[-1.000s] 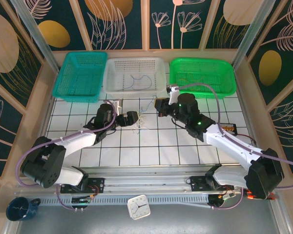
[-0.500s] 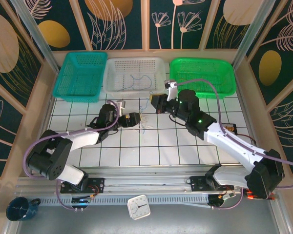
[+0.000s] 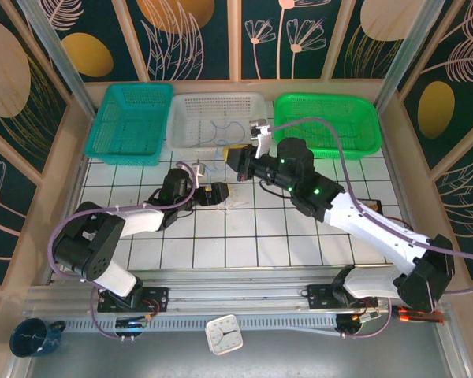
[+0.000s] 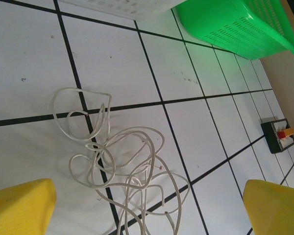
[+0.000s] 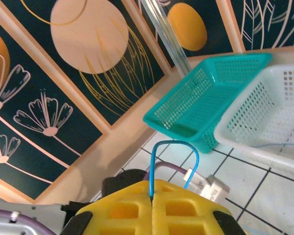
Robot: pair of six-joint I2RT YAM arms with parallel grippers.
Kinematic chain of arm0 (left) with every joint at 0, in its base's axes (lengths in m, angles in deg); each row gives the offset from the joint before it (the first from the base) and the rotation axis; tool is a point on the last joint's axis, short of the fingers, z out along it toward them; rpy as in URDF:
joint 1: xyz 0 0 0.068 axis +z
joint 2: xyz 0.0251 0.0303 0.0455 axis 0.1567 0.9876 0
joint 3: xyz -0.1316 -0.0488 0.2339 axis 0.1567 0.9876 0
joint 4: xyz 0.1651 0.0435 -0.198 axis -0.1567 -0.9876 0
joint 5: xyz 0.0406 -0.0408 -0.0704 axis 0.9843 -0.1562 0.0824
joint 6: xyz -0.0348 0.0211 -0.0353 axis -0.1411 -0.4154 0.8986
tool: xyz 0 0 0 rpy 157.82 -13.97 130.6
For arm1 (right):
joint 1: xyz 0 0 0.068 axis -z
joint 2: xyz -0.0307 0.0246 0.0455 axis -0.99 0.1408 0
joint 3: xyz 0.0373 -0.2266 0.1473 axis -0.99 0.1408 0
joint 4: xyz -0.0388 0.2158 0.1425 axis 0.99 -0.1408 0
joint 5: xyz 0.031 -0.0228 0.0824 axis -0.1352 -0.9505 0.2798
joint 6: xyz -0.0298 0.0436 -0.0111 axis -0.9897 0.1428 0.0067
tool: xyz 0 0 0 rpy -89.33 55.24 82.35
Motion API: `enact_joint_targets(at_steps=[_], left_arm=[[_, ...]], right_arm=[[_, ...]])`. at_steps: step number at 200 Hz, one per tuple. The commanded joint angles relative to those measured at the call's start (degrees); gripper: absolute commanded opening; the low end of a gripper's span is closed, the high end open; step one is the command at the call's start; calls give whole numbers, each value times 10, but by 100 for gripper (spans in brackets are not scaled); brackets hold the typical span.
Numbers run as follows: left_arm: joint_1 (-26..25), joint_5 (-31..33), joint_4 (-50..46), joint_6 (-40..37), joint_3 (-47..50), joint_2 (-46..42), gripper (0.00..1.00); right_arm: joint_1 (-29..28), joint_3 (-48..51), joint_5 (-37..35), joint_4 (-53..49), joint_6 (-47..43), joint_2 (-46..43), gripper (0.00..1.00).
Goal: Untangle the cables
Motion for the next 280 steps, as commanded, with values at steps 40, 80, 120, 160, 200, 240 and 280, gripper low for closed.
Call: enact_joint_targets(at_steps=[40,80,120,160,200,240,280], left_arm=[[2,-1,34,11,18,-9,98],[2,16,22,16,40,-47,99],[2,39,-5,19,52,-96,99],[2,80,-63,17,49,-150,99],[4,101,-90,18,46,-198,99],[9,128,-109,16,40,-238,99],[16,135,-121,18,33,-257,99]], right_arm=[[13,-79,-75,-11,-40,-6,0],[80,-116,-64,15,-22,40,0],[150,-159,-44,55,8,129,0],[189,-245,-25,52,19,260,0],[200,-356,-29,19,17,397,0],[202,-520,7,-76,4,532,49],[195,-494,30,-63,2,503,52]])
